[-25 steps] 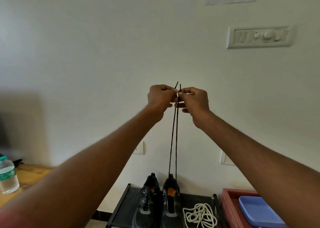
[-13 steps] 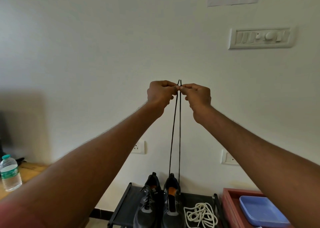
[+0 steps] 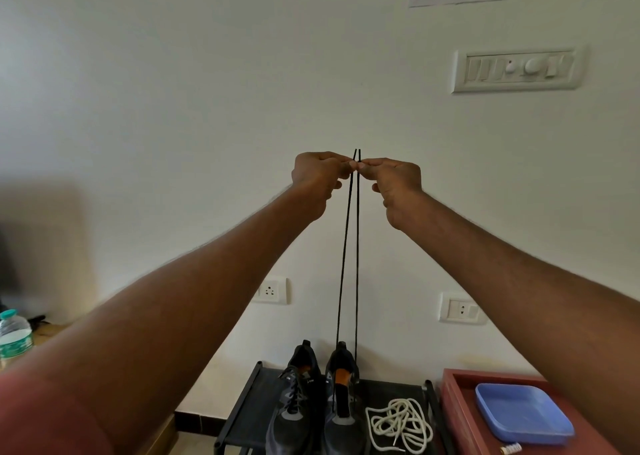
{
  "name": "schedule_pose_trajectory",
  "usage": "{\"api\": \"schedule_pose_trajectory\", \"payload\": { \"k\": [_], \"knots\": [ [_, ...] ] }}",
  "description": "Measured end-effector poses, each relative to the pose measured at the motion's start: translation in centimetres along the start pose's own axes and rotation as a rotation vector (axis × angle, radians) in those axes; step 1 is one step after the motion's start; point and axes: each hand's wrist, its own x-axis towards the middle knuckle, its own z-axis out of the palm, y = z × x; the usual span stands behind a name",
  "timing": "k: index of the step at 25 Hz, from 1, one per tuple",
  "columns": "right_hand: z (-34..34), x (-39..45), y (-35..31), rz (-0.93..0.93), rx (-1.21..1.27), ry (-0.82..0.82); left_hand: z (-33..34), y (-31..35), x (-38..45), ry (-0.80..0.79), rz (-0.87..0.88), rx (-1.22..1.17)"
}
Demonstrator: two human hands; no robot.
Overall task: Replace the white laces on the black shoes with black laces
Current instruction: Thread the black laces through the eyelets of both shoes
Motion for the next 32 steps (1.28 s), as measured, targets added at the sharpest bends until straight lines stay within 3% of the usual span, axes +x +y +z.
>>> {"api": "schedule_pose_trajectory", "payload": {
  "k": [5, 8, 11, 13, 16, 19, 23, 30, 32],
  "knots": [
    [-0.3, -0.7, 1.1, -0.002, -0.026, -0.017, 0.1, -0.9, -0.9, -0.052, 0.016, -0.033],
    [-1.2, -2.7, 4.8, 0.039, -0.011, -0.086, -1.0, -4.8, -2.1, -0.02, -0.014, -0.043],
    [-2.5, -4.4, 12.1, 0.133, -0.083, -0.167, -2.9, -12.0, -3.9, 0.03, -0.067, 0.196],
    [-3.5, -5.6, 18.6, 0.208, -0.248, -0.24, -4.0, -17.8, -5.5, 0.025, -0.107, 0.454],
    [-5.0, -7.1, 27.9, 0.282, -0.544, -0.333, -4.9, -26.1, -7.7, -0.046, -0.214, 0.637],
    [-5.6, -8.7, 35.7, 0.343, -0.729, -0.382, -3.9, -33.3, -9.2, -0.15, -0.336, 0.738],
    [-5.6, -10.0, 43.5, 0.456, -0.773, -0.331, -0.9, -41.2, -11.1, -0.286, -0.446, 0.76],
    [-3.5, -8.0, 45.3, 0.328, -0.96, -0.439, 1.8, -45.2, -9.8, -0.53, -0.487, 0.899],
    [-3.6, -8.0, 45.1, 0.302, -0.962, -0.415, 1.4, -45.0, -9.1, -0.505, -0.481, 0.936]
  ]
}}
